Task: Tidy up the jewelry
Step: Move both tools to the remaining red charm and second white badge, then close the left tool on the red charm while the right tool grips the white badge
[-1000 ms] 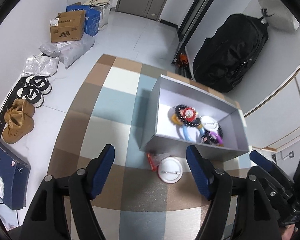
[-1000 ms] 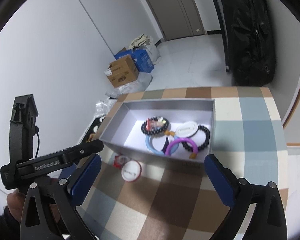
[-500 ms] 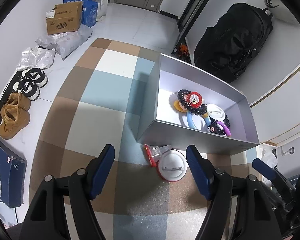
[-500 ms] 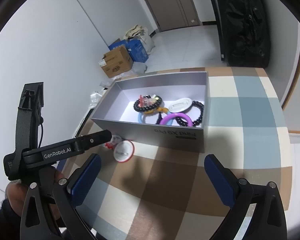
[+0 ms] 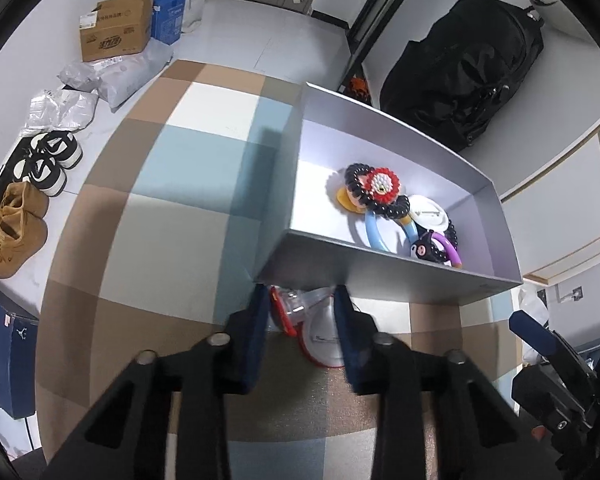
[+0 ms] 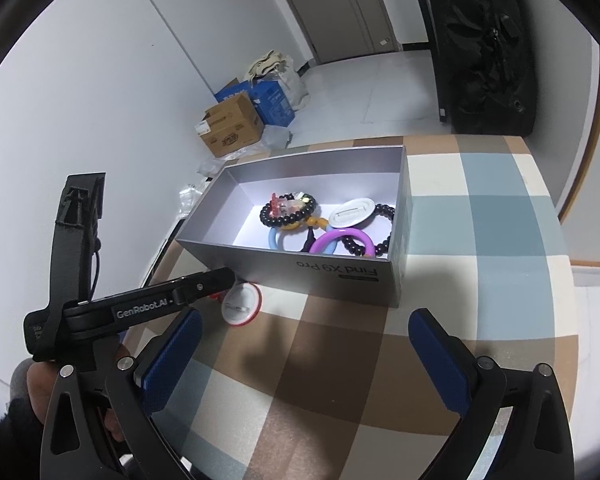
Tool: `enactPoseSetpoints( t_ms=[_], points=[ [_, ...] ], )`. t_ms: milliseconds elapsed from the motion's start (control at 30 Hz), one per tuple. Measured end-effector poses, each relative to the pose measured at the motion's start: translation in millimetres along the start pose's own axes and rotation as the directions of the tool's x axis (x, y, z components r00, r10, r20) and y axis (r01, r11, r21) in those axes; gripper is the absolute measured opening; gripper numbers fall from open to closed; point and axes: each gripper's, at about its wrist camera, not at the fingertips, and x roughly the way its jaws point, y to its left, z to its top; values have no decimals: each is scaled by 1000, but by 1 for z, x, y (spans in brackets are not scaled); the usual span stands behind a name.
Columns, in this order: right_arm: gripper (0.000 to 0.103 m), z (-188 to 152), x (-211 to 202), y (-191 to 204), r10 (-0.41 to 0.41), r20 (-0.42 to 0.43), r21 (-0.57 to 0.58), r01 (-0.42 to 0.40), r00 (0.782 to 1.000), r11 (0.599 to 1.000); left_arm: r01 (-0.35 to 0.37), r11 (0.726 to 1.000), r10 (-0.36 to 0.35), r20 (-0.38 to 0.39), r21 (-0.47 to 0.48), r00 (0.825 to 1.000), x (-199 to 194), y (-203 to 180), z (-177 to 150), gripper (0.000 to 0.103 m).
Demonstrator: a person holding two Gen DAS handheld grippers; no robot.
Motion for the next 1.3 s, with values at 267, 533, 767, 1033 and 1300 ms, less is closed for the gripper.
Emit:
enactPoseSetpoints(
  t_ms=[267, 533, 767, 1033, 1300],
  points=[
    [103, 0, 1, -2, -2, -2, 8, 2, 1000, 1000, 24, 999, -24, -5, 23, 1000, -3, -2, 0, 25],
    [103, 0, 6, 0, -13, -14, 2, 13, 1000, 1000, 51, 999, -51, -6, 18, 999, -8, 0, -1, 25],
    [103, 0, 17, 5, -21, -43, -2, 21, 999, 1000, 106, 994, -106, 3, -15, 994, -19, 3, -1, 25],
    [103, 0, 39, 18, -34, -85, -32, 31, 996, 999, 160, 985, -156, 61, -63, 986, -44, 16, 0, 25],
    [93, -4, 69, 48, -44, -130, -146, 25, 991, 989, 180, 977, -167, 111, -118, 980, -59, 37, 2, 25]
  ],
)
